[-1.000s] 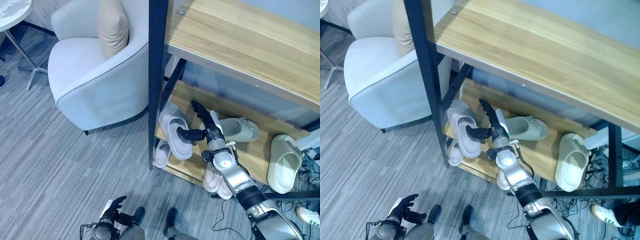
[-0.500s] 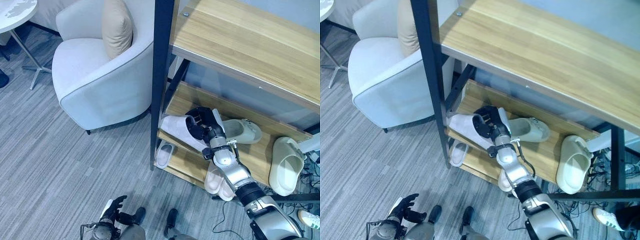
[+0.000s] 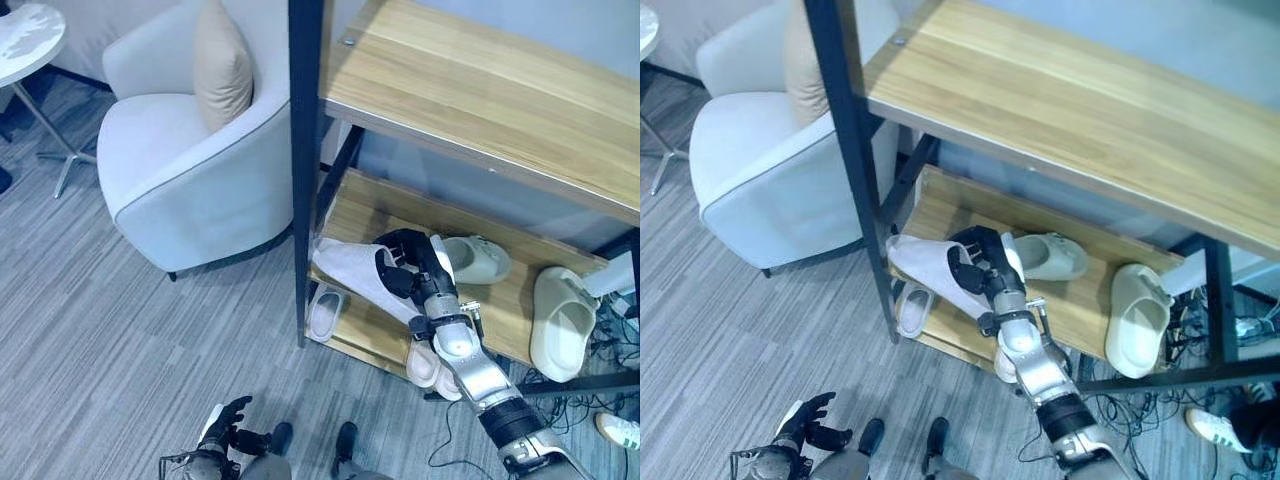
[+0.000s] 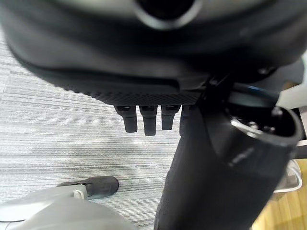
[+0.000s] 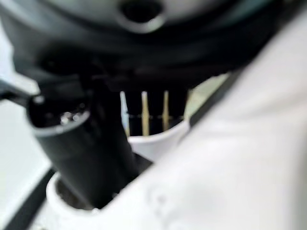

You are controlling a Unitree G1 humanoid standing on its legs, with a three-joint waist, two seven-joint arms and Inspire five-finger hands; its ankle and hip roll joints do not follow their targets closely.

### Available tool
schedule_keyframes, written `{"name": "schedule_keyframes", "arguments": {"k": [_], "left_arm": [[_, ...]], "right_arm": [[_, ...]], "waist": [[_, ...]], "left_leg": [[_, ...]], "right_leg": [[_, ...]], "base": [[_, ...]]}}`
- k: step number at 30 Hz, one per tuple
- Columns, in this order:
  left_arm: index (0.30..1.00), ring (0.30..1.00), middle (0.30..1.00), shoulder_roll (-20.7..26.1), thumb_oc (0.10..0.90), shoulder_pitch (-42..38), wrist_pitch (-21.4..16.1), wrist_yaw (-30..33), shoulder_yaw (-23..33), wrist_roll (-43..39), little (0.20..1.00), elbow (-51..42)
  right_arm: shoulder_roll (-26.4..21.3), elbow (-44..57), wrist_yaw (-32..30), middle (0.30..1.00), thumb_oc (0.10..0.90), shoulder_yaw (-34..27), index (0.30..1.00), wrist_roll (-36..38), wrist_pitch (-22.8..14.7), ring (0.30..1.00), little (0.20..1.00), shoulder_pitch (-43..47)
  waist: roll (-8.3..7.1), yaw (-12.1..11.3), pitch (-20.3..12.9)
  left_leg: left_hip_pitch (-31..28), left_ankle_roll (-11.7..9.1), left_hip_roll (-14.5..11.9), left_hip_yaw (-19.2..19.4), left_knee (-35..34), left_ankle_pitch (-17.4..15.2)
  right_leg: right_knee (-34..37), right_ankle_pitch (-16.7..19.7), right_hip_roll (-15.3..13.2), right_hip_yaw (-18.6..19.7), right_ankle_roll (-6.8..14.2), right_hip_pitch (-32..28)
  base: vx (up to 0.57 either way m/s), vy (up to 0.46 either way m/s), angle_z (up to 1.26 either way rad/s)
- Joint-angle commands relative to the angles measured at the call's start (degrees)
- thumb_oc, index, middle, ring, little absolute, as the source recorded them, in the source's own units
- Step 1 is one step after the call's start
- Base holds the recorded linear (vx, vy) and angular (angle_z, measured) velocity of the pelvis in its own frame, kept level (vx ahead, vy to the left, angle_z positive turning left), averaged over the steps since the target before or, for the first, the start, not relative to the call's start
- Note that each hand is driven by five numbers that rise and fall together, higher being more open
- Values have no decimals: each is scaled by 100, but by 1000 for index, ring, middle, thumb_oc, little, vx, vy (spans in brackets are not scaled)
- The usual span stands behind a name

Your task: Arrange the slippers neatly on the shoe rack.

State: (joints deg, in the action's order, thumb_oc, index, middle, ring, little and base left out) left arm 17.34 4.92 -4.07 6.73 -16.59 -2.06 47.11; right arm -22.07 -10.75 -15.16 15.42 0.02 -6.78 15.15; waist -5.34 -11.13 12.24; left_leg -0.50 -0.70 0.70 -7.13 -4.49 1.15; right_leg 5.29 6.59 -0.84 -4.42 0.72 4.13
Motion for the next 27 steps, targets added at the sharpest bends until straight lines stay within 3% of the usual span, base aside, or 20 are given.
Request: {"name": "schedule_keyframes", "arguments": {"k": [1, 11, 19, 24, 25, 27], "left_arm": [[900, 900, 900, -280, 800, 177, -204, -78, -159, 135, 900, 47], [900, 900, 900, -437, 800, 172, -252, -85, -245, 274, 900, 77], [900, 900, 900, -534, 800, 99, -351, -127, -318, 309, 900, 73], [900, 900, 900, -636, 800, -29, -431, -116, -438, 236, 900, 109], [900, 900, 900, -662, 800, -132, -459, -80, -504, 155, 900, 66], [900, 900, 900, -671, 800, -225, -477, -70, -525, 139, 900, 83]], "right_arm": [[-295, 949, -87, 300, 400, -458, 300, -354, -669, 300, 300, 218], [-429, 2323, 172, 300, 400, -640, 300, -588, -884, 300, 300, -702], [-790, 2887, 615, 300, 400, -623, 300, -730, -1005, 300, 300, -1505], [-984, 2832, 751, 300, 400, -441, 300, -829, -1017, 300, 300, -1494], [-1032, 2804, 777, 300, 400, -357, 300, -761, -1025, 300, 300, -1404], [-1051, 2763, 792, 300, 400, -291, 300, -737, -1021, 300, 300, -1323]], "waist": [[31, 86, -459], [155, 421, -506], [312, 784, -282], [460, 965, -63], [491, 1063, 84], [477, 1071, 152]], "left_leg": [[141, 143, 121, 125, -51, 143], [168, 91, 95, 298, -51, 157], [240, 103, 74, 536, -51, 169], [439, 157, 61, 895, -51, 210], [541, 188, 48, 1107, -17, 224], [631, 207, 44, 1243, 77, 200]], "right_leg": [[-29, -230, -47, 52, 307, -490], [-29, -165, -69, 119, 347, -421], [-29, -34, -67, 362, 378, -210], [-58, 169, -61, 676, 442, 171], [-174, 240, -54, 841, 467, 400], [-295, 241, -35, 970, 474, 559]], "base": [[-1, -10, -4], [-7, -3, -3], [-63, -16, -17], [-145, 31, -43], [-170, 46, -44], [-164, 36, -71]]}}
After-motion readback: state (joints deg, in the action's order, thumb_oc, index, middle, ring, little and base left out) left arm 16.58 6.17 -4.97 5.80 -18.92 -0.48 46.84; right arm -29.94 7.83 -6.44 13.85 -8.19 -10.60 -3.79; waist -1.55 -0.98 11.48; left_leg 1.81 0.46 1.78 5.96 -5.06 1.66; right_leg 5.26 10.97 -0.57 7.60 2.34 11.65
